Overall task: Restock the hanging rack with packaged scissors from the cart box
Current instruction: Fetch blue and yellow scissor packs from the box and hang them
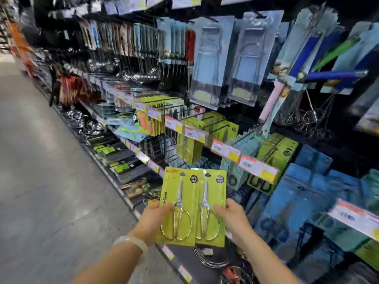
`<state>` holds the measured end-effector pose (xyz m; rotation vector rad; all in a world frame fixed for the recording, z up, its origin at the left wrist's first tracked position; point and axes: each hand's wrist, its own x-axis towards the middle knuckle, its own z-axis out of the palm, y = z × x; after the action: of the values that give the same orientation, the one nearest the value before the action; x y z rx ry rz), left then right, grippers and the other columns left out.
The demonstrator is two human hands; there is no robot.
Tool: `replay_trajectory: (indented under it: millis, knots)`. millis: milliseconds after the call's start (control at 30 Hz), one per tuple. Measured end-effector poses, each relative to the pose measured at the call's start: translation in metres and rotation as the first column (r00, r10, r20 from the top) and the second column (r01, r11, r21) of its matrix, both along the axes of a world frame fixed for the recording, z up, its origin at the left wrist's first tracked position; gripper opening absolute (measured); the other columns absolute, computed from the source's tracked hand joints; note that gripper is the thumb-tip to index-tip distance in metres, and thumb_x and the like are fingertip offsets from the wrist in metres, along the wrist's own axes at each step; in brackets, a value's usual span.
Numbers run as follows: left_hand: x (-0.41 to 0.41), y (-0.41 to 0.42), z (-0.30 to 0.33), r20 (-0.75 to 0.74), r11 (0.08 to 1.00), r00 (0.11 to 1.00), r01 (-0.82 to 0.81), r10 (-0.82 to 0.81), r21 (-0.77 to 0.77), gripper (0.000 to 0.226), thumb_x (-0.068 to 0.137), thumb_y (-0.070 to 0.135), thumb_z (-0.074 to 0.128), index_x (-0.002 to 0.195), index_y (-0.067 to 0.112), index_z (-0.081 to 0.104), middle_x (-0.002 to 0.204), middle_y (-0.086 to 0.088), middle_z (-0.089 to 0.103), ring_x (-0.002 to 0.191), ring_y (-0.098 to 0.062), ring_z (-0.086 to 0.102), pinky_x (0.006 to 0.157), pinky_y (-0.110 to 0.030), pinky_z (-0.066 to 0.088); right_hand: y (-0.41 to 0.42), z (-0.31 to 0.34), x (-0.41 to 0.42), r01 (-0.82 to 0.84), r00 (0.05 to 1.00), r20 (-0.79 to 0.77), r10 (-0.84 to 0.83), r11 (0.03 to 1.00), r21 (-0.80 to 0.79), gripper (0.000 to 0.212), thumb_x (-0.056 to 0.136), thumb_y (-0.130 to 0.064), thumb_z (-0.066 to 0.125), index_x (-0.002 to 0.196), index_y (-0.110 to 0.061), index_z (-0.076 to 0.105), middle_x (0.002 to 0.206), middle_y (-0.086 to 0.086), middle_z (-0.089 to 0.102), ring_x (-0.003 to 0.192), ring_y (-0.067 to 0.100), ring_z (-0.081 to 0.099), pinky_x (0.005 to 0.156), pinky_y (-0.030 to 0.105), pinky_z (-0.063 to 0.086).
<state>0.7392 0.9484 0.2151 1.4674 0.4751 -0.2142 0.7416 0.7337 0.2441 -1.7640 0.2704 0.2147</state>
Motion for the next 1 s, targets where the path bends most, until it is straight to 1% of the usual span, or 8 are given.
replay_trajectory:
  millis: [100,200,400,467,567,767,900,1000]
  knots:
    - [0.038,0.015,-0.015,-0.024,0.999,0.999,0.043,-0.042,0.019,0.024,0.087,0.034,0.063,0.103,0.017,0.067,0.105,-0.005,0.073,0.102,-0.029,0.067,0.099,-0.05,0.047,0.012,-0.007,0.031,0.051,0.999,-0.007,-0.051,0.999,-0.001,0.005,0.089,-0.01,0.057,0.093,-0.011,0.059,0.102,0.018,0.066,0.081,0.021,0.057,0.074,0.035,0.047]
    - [0.091,0.037,-0.041,-0.022,0.996,0.996,0.087,-0.087,-0.01,0.067,0.066,0.052,0.07,0.122,0.017,0.06,0.119,-0.002,0.067,0.109,-0.027,0.064,0.101,-0.049,0.046,0.028,-0.016,0.064,0.127,0.992,-0.009,-0.128,0.992,-0.024,0.02,0.087,-0.012,0.057,0.103,0.0,0.057,0.111,0.029,0.06,0.078,0.019,0.052,0.071,0.036,0.045]
    - [0.166,0.067,-0.018,-0.022,0.974,0.974,0.228,-0.227,0.001,0.047,0.083,0.037,0.067,0.118,0.006,0.061,0.112,-0.007,0.069,0.108,-0.034,0.063,0.102,-0.051,0.045,0.069,-0.02,0.127,0.303,0.953,0.024,-0.302,0.952,-0.045,0.022,0.089,-0.008,0.055,0.11,-0.001,0.058,0.111,0.017,0.065,0.098,0.029,0.063,0.065,0.027,0.046]
    - [0.185,0.072,-0.003,-0.017,0.966,0.966,0.257,-0.257,-0.019,0.052,0.089,0.032,0.062,0.13,0.002,0.051,0.123,0.001,0.054,0.119,-0.03,0.054,0.106,-0.036,0.04,0.08,-0.02,0.145,0.351,0.936,0.034,-0.35,0.936,-0.026,0.016,0.09,-0.009,0.055,0.105,-0.006,0.058,0.11,0.013,0.066,0.094,0.026,0.063,0.076,0.032,0.049]
    - [0.209,0.08,-0.001,-0.023,0.94,0.94,0.341,-0.342,-0.02,0.025,0.095,0.023,0.055,0.117,0.009,0.056,0.115,-0.004,0.06,0.099,-0.021,0.058,0.084,-0.018,0.048,0.091,-0.016,0.167,0.397,0.917,0.057,-0.395,0.917,-0.041,0.028,0.092,-0.018,0.055,0.117,-0.005,0.053,0.122,0.012,0.061,0.111,0.028,0.058,0.096,0.041,0.047]
    - [0.241,0.097,-0.022,-0.006,0.909,0.911,0.411,-0.413,-0.065,0.079,0.081,0.042,0.068,0.145,0.011,0.032,0.149,-0.006,0.041,0.132,-0.026,0.046,0.109,-0.046,0.038,0.097,-0.015,0.19,0.523,0.851,0.031,-0.524,0.852,0.024,0.054,0.095,-0.017,0.051,0.143,-0.003,0.031,0.145,0.005,0.041,0.129,0.022,0.043,0.111,0.035,0.031]
    - [0.248,0.103,-0.026,-0.014,0.899,0.899,0.437,-0.437,-0.019,0.052,0.081,0.039,0.066,0.125,0.013,0.055,0.139,-0.007,0.051,0.128,-0.028,0.049,0.111,-0.05,0.034,0.098,-0.02,0.2,0.569,0.822,0.012,-0.569,0.822,0.009,0.06,0.095,-0.022,0.051,0.147,-0.008,0.025,0.151,0.003,0.032,0.138,0.025,0.034,0.116,0.042,0.027]
    - [0.256,0.102,-0.034,-0.047,0.875,0.874,0.483,-0.483,-0.001,0.067,0.074,0.048,0.067,0.128,0.011,0.052,0.136,-0.011,0.054,0.125,-0.032,0.052,0.107,-0.053,0.039,0.095,-0.019,0.207,0.558,0.829,0.003,-0.559,0.828,-0.063,0.054,0.097,-0.027,0.045,0.145,-0.008,0.029,0.146,0.004,0.039,0.133,0.027,0.04,0.112,0.04,0.033]
